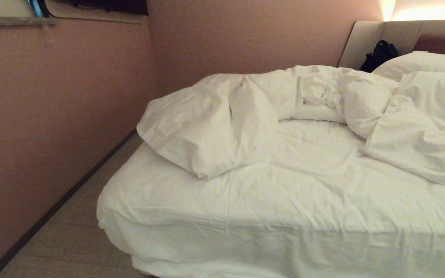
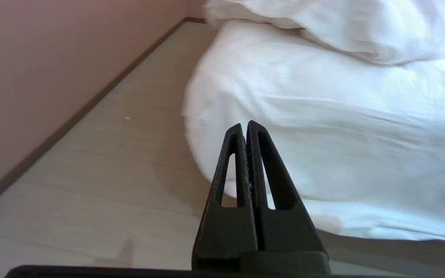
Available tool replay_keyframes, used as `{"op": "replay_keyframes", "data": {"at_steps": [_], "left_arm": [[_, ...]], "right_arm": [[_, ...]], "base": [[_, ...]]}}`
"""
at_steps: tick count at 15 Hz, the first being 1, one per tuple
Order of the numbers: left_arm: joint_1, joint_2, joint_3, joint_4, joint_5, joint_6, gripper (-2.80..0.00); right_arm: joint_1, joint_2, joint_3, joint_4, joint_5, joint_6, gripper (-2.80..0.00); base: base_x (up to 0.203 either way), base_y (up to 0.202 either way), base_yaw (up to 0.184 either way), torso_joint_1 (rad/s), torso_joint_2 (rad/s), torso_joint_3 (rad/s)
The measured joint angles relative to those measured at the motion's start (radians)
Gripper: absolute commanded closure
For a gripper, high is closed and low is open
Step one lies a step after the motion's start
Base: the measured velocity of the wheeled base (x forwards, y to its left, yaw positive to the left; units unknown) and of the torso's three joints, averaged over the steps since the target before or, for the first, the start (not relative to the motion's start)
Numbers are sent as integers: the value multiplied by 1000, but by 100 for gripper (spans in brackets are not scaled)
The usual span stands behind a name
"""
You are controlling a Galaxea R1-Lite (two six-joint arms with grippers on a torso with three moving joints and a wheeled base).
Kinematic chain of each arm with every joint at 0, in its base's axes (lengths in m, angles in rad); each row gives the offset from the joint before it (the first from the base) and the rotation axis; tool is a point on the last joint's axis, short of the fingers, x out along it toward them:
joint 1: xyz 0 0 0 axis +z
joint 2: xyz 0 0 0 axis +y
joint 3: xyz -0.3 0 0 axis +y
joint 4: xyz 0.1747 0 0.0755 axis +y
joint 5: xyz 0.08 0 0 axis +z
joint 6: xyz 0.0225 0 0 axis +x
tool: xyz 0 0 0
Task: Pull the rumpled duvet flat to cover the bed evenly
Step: Hold the folded corner of the quilt
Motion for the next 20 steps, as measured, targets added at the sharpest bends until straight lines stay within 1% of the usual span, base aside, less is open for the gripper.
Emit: {"op": "replay_keyframes", "data": {"at_steps": [17, 19, 20], "left_arm": [[0, 0, 0, -3, 0, -3, 0], [0, 0, 0, -3, 0, -2, 0], [0, 0, 0, -2, 0, -2, 0]], "right_arm": [[0, 0, 0, 0, 0, 0, 0], [1, 0, 0, 0, 0, 0, 0], [0, 0, 0, 0, 0, 0, 0]], "base": [[0, -194, -1, 2, 3, 2], [0, -133, -1, 2, -5, 1], [0, 0, 0, 0, 0, 0]]}}
